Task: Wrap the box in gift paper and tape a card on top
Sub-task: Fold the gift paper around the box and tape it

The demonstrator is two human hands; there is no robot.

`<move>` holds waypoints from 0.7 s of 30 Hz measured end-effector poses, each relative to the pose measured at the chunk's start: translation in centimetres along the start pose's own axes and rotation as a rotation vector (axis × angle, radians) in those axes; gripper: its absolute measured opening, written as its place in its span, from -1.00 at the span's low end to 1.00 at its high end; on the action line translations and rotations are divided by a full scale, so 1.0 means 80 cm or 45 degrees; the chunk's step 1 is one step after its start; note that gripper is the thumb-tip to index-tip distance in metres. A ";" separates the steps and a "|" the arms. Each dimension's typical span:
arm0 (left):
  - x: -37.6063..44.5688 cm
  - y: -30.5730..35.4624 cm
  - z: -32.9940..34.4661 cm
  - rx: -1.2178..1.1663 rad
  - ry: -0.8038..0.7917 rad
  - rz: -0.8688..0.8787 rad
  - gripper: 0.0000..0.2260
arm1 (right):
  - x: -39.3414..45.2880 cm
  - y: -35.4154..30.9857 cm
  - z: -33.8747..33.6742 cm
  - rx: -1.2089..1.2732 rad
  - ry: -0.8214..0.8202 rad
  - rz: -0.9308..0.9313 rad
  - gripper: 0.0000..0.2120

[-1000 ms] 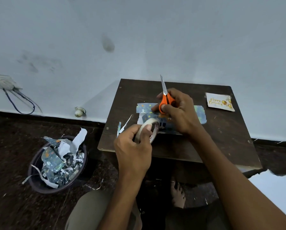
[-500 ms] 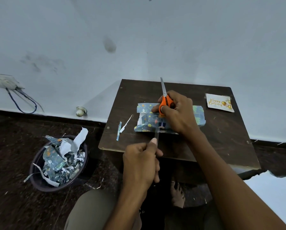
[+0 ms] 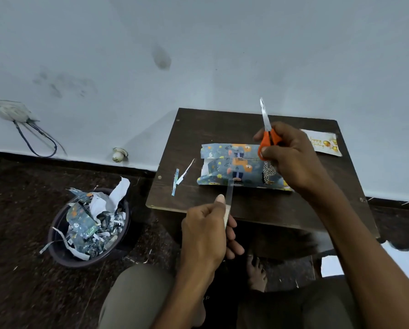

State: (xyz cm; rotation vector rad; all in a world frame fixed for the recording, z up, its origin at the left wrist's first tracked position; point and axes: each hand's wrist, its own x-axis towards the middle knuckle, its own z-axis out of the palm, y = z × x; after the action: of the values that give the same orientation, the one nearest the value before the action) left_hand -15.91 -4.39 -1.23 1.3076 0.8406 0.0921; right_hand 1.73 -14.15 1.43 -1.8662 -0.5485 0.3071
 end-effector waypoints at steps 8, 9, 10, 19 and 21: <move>-0.001 0.003 0.006 0.074 0.143 0.004 -0.80 | -0.031 -0.002 -0.019 0.050 -0.390 0.320 -0.61; 0.000 0.003 0.006 0.069 0.164 0.019 -0.83 | -0.033 -0.003 -0.019 0.030 -0.398 0.328 -0.62; 0.001 0.004 0.006 0.057 0.177 0.031 -0.87 | -0.034 -0.003 -0.018 0.000 -0.397 0.338 -0.63; 0.005 0.010 0.007 -0.092 0.050 -0.014 -0.87 | -0.044 -0.009 -0.014 -0.017 -0.445 0.322 -0.83; 0.004 0.012 0.006 -0.146 -0.025 -0.050 -0.83 | -0.045 -0.008 -0.017 0.062 -0.508 0.357 -0.82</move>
State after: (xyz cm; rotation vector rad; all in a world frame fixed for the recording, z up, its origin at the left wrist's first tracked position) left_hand -15.03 -4.31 -0.55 1.1825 0.8322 0.0947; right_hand -0.91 -16.91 2.34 -1.8421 -0.5384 0.8842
